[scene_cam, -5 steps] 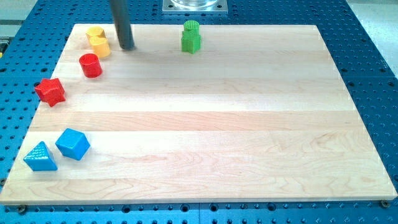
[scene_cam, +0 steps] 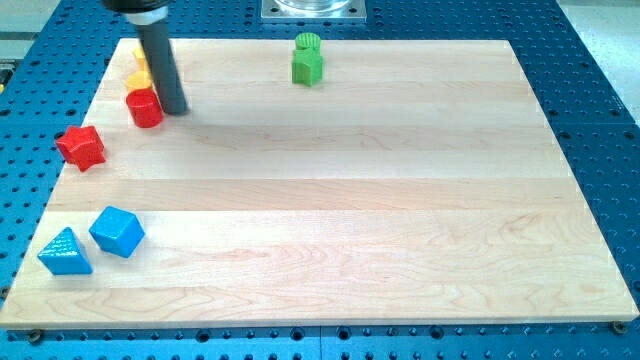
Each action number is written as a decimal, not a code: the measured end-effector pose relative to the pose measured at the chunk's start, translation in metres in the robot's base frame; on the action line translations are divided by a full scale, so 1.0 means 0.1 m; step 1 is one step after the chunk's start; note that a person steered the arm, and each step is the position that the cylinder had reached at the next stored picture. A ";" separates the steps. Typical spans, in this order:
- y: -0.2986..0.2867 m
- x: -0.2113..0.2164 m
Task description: Push the red circle right above the red star
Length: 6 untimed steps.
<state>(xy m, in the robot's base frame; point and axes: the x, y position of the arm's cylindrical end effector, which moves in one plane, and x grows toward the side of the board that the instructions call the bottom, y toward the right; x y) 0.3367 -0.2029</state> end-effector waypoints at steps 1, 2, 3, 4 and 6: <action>-0.22 0.14; 0.00 -0.01; 0.01 -0.05; 0.06 0.47; -0.57 1.25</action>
